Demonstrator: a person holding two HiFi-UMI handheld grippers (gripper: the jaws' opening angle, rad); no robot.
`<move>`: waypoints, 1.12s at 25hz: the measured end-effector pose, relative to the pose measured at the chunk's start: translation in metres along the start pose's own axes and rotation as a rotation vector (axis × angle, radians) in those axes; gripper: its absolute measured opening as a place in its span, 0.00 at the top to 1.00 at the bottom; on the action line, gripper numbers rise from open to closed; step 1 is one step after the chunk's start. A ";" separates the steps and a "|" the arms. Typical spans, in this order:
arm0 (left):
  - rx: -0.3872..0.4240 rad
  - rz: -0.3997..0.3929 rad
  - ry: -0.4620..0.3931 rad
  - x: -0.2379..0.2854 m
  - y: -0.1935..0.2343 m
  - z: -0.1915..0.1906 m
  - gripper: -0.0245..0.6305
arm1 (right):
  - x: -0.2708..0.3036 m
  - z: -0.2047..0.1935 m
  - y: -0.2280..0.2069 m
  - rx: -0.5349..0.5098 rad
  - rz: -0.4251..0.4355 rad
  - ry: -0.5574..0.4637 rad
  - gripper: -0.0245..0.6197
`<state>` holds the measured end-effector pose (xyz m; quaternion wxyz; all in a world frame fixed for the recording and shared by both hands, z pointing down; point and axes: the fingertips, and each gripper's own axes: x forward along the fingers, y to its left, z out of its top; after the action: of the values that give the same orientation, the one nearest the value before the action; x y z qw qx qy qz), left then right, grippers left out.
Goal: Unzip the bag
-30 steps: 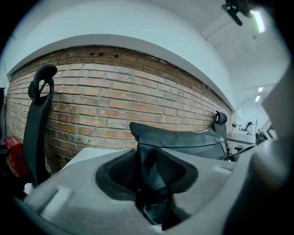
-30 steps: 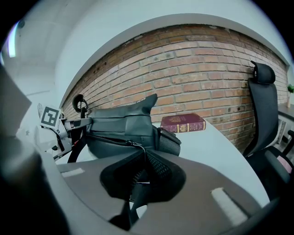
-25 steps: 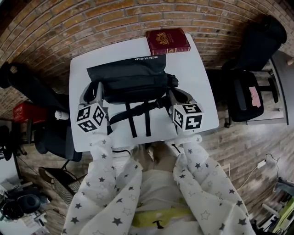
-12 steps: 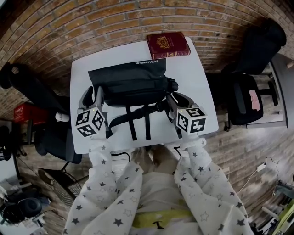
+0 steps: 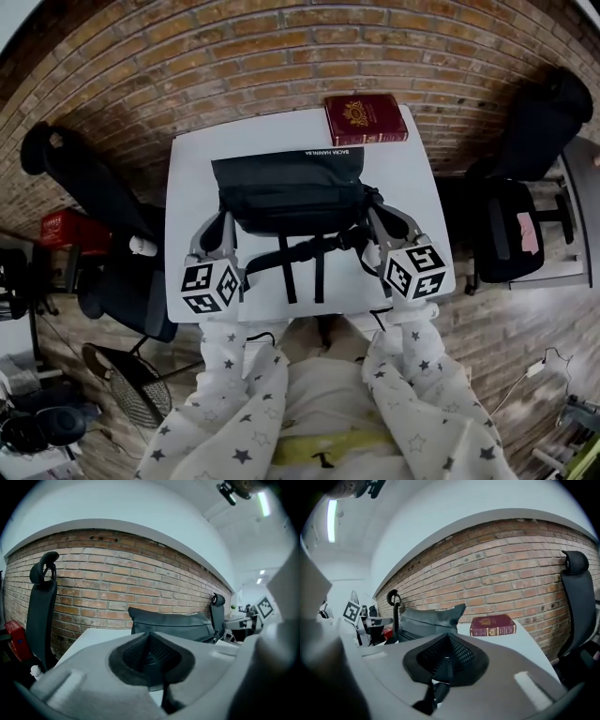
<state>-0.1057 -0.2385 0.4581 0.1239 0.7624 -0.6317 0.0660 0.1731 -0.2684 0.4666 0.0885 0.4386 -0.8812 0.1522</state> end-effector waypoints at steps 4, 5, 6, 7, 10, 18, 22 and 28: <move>0.013 -0.039 -0.006 -0.008 -0.012 0.008 0.96 | -0.002 0.023 0.007 0.011 0.014 -0.059 0.95; 0.017 -0.049 -0.011 -0.010 -0.015 0.012 0.96 | -0.003 0.029 0.008 0.016 0.018 -0.079 0.95; 0.020 -0.056 -0.016 -0.012 -0.018 0.016 0.96 | -0.004 0.035 0.009 0.023 0.023 -0.100 0.95; 0.022 -0.061 -0.021 -0.014 -0.019 0.019 0.96 | -0.005 0.041 0.011 0.032 0.030 -0.121 0.95; 0.023 -0.068 -0.039 -0.020 -0.019 0.031 0.96 | -0.008 0.056 0.016 0.052 0.049 -0.174 0.95; 0.069 -0.055 -0.106 -0.027 -0.009 0.065 0.96 | -0.012 0.085 0.020 0.068 0.060 -0.266 0.95; 0.067 -0.043 -0.124 -0.030 -0.003 0.073 0.96 | -0.015 0.094 0.022 0.067 0.061 -0.297 0.95; 0.054 -0.035 -0.128 -0.031 -0.001 0.072 0.96 | -0.018 0.096 0.020 0.069 0.067 -0.309 0.95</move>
<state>-0.1144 -0.2282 0.3808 0.0640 0.7791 -0.6229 0.0320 0.1657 -0.2773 0.3675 -0.0682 0.4298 -0.8928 0.1161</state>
